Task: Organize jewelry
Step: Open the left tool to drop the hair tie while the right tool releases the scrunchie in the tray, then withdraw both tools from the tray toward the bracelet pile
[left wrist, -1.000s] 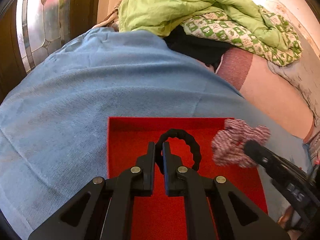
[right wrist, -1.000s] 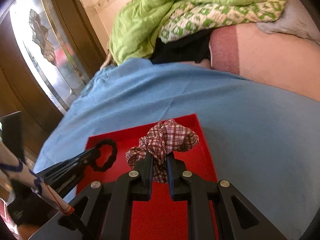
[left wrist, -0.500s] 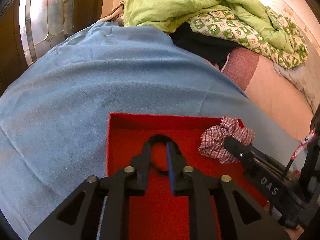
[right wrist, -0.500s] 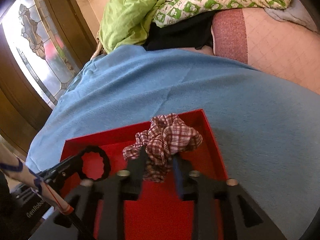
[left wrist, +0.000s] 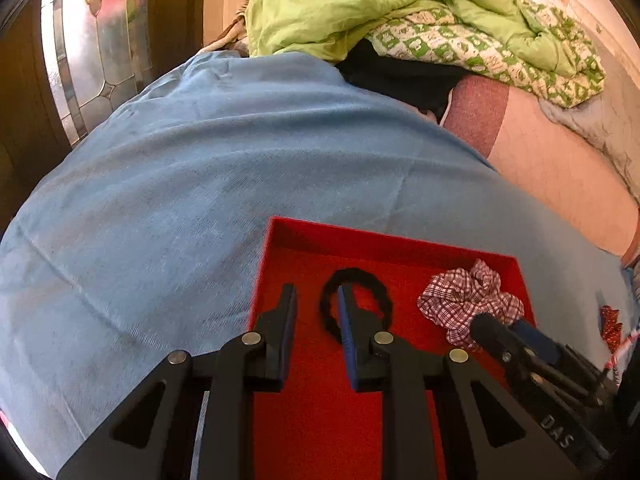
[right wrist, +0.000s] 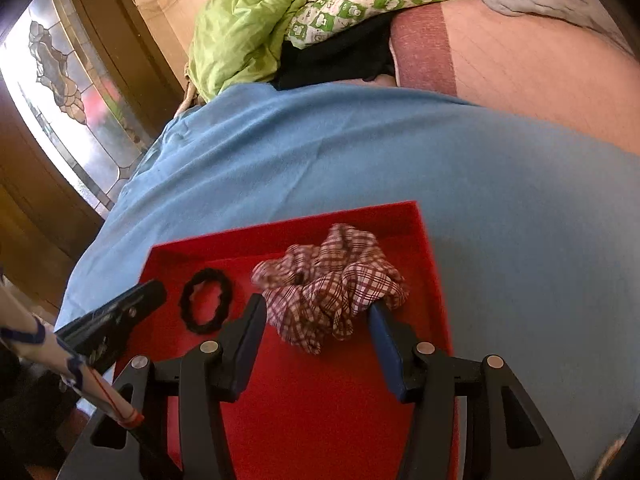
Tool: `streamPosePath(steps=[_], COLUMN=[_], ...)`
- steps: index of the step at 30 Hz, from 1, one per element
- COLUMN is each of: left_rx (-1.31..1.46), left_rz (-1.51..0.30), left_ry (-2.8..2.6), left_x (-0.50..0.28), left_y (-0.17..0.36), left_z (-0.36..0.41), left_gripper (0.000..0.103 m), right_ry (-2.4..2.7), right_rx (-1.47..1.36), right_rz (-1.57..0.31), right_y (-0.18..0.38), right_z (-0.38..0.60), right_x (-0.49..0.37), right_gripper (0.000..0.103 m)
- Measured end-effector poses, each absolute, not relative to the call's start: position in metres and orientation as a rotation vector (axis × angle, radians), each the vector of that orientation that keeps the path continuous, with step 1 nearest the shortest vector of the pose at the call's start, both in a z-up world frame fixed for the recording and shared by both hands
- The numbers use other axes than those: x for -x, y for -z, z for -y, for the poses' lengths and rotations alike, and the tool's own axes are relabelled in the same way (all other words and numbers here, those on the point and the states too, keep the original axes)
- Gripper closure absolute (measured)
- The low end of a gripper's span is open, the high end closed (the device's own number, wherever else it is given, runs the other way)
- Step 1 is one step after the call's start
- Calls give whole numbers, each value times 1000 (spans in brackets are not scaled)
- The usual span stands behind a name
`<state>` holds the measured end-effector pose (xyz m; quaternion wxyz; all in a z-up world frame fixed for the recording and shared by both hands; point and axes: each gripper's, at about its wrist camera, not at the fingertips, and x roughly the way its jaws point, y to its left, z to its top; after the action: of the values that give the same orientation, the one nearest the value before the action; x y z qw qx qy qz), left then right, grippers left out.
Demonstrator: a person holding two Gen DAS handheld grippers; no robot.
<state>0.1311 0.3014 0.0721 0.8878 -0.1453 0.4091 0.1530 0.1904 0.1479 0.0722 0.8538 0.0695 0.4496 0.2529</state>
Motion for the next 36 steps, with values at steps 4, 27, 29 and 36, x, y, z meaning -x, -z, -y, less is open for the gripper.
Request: streamPosePath(steps=[4,27,29,36], left_rx=[297,108,100,55], left_rz=[-792,-684,-739,-816], left_ry=[-301,142,203,240], left_x=[-119,40,54,54], left_y=[-86,-114,-102,-87], left_z=[-297,-105,-86,-67], left_gripper=[73,42,42,42], right_ry=[-523,-402,-370,-335], right_rx=[-160,-388,-383,-387], right_rz=[-910,-844,-857,-895], right_y=[-92,-140,-134,-110], right_z=[-134,113,125,147], right_x=[-179,14,25,19], right_gripper=[47,47,47,65])
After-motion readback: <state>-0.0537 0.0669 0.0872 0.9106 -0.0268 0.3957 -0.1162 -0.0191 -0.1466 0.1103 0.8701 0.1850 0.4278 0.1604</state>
